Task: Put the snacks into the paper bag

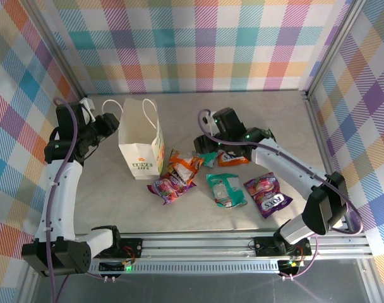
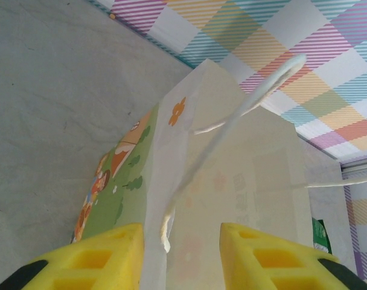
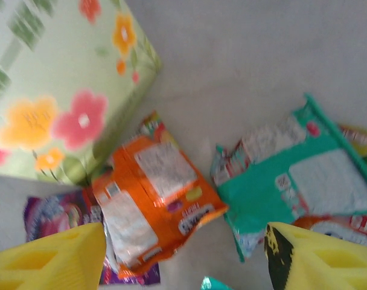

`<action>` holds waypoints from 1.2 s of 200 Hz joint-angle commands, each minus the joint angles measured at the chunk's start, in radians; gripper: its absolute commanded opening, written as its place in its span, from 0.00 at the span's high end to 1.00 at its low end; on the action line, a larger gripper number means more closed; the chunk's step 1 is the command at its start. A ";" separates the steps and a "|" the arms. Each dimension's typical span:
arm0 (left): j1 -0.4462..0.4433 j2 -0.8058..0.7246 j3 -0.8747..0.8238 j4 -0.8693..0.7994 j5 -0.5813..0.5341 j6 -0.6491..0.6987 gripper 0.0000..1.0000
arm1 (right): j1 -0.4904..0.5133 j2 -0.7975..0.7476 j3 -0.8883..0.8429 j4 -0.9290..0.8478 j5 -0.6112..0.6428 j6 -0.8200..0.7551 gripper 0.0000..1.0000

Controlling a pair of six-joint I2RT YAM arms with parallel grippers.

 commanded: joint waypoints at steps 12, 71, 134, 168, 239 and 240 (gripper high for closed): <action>0.010 0.008 0.004 -0.020 0.011 -0.015 0.62 | 0.071 0.016 -0.088 0.126 0.017 -0.070 0.27; 0.010 0.013 0.005 -0.032 0.011 -0.019 0.62 | 0.183 0.143 -0.106 0.199 0.147 -0.114 0.21; 0.010 0.003 0.005 -0.050 0.012 -0.007 0.62 | 0.265 0.309 -0.026 0.226 0.264 -0.150 0.20; 0.010 -0.001 0.005 -0.055 0.009 -0.004 0.62 | 0.277 0.370 -0.001 0.232 0.298 -0.161 0.19; 0.010 -0.007 0.011 -0.069 0.007 0.003 0.62 | 0.281 0.467 0.038 0.226 0.443 -0.134 0.34; 0.010 -0.007 0.011 -0.069 0.007 0.003 0.62 | 0.281 0.467 0.037 0.227 0.443 -0.134 0.35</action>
